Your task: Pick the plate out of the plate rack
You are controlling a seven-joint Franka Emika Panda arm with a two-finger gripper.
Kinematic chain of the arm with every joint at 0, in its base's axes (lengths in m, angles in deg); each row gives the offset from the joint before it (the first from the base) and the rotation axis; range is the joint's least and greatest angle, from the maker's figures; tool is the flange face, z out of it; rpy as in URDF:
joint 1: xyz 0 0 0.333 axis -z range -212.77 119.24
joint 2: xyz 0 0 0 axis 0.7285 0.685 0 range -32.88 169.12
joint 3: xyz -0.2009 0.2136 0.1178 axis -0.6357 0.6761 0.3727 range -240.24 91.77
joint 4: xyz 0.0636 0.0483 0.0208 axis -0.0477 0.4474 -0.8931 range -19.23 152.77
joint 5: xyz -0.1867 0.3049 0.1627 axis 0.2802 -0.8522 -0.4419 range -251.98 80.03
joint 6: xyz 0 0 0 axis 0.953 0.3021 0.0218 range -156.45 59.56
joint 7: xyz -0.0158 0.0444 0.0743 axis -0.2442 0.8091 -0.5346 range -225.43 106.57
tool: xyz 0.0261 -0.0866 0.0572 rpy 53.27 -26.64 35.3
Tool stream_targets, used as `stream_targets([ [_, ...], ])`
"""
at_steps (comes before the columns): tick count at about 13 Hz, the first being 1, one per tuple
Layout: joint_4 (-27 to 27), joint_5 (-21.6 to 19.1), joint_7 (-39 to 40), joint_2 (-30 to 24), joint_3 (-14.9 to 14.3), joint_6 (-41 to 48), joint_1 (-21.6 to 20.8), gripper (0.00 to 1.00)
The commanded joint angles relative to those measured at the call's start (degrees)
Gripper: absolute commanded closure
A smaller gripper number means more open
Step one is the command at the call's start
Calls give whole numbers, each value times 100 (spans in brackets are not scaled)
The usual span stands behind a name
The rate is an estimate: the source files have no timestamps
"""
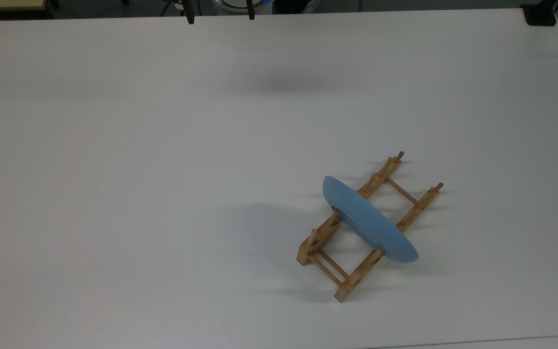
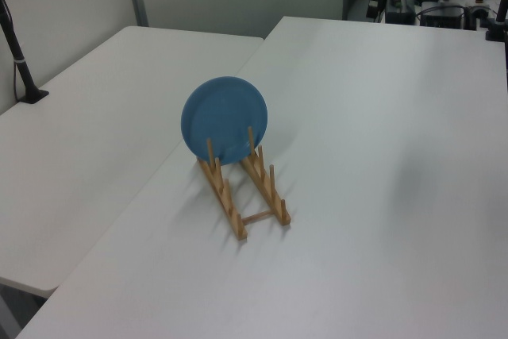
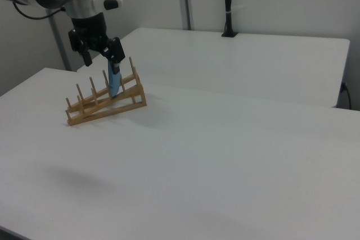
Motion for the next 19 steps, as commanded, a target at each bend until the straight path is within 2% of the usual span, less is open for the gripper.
stream_targets([
  [1, 105, -32, 81, -64, -15, 24, -39, 0],
  [13, 96, 12, 142, 6, 11, 42, -57, 0],
  [15, 105, 440, 169, 58, 37, 42, -65, 0],
  [16, 105, 834, 291, 189, 159, 16, -65, 0],
  [17, 96, 1038, 431, 330, 256, -54, -48, 0],
  [19, 53, 1172, 477, 445, 275, -641, -57, 0],
])
